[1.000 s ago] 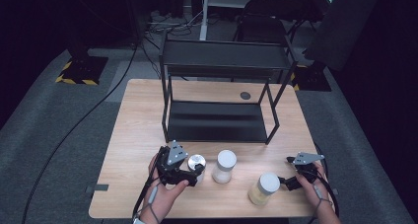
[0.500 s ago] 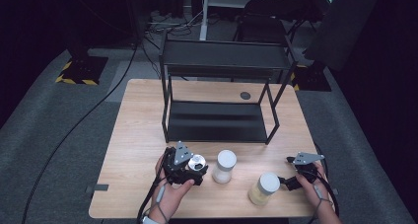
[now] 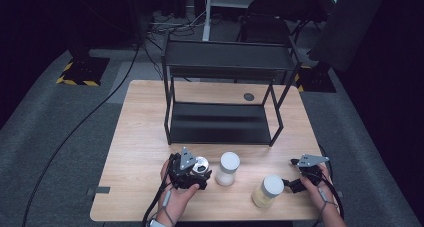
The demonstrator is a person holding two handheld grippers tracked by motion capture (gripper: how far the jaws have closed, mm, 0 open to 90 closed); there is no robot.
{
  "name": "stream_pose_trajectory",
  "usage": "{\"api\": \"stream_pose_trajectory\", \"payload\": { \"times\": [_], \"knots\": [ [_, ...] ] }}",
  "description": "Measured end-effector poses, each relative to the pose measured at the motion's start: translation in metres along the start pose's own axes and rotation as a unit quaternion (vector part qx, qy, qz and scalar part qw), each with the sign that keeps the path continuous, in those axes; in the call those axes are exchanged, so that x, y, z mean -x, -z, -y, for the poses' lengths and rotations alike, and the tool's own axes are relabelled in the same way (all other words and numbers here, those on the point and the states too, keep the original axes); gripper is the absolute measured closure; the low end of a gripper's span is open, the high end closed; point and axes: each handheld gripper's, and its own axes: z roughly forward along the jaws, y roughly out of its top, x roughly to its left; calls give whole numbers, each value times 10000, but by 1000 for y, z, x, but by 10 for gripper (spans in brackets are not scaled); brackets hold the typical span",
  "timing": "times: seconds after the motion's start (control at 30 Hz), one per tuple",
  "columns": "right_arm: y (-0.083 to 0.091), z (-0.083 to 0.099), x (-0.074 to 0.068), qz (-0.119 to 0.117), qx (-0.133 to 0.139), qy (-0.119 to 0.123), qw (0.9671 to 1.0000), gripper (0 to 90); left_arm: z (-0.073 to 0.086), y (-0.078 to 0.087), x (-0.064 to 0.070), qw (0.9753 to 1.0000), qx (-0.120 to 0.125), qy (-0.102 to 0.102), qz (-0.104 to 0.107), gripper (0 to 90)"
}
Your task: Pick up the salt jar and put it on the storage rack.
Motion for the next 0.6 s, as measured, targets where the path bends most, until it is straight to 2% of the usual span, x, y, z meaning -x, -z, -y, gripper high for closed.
{"api": "stream_pose_trajectory", "payload": {
  "times": [0.33, 0.6],
  "knots": [
    [0, 0, 0, 1, 0, 1, 10000, 0, 3, -12, 0, 9999, -139, -51, 7, 88],
    [0, 0, 0, 1, 0, 0, 10000, 0, 10, -20, -5, 9998, -199, 48, 87, 132]
  ]
}}
